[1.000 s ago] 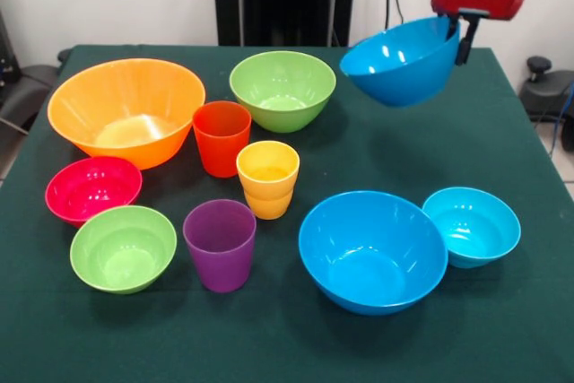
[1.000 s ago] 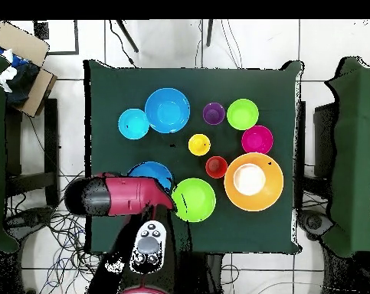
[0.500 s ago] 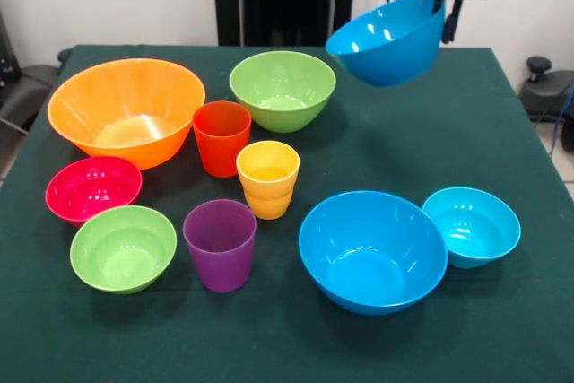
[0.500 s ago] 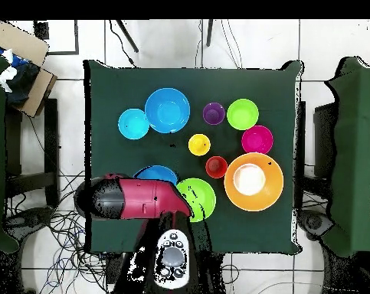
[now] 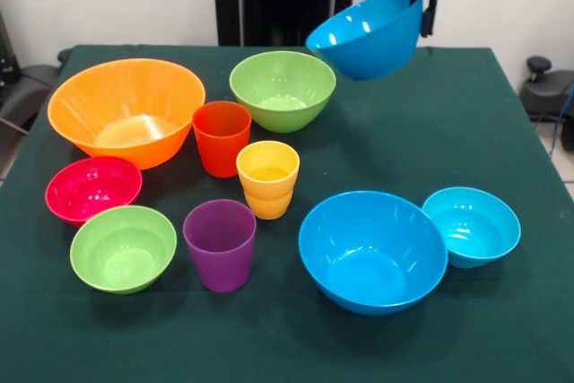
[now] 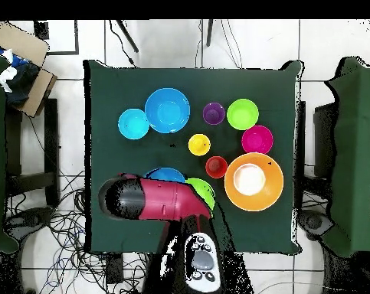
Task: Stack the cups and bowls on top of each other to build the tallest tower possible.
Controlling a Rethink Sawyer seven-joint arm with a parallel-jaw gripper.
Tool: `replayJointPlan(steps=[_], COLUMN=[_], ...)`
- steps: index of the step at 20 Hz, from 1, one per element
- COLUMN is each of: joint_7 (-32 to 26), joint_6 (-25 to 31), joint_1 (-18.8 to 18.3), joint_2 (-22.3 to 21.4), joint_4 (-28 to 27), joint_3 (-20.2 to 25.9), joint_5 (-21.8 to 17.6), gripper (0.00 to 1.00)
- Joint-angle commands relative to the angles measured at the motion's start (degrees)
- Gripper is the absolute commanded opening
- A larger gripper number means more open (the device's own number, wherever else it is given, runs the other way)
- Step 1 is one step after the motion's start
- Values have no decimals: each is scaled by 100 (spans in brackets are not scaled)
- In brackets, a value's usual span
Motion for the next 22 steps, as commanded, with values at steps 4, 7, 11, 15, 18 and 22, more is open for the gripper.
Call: replayJointPlan(steps=[4,7,11,15,18,22], joint_7=[-493,-551,-577,-542,-513,-486], joint_6=[155,89,-13,-72,-115,-185], joint_1=[-490,-626,-844,-1025,-1147,-1315], joint_2=[109,142,168,126,118,151], joint_4=[457,488,581,707,774,841], joint_3=[868,932,1054,1168,1246,1341], joint_5=[-449,-565,-717,-854,-954,-1102], gripper=[0,0,0,0,0,0])
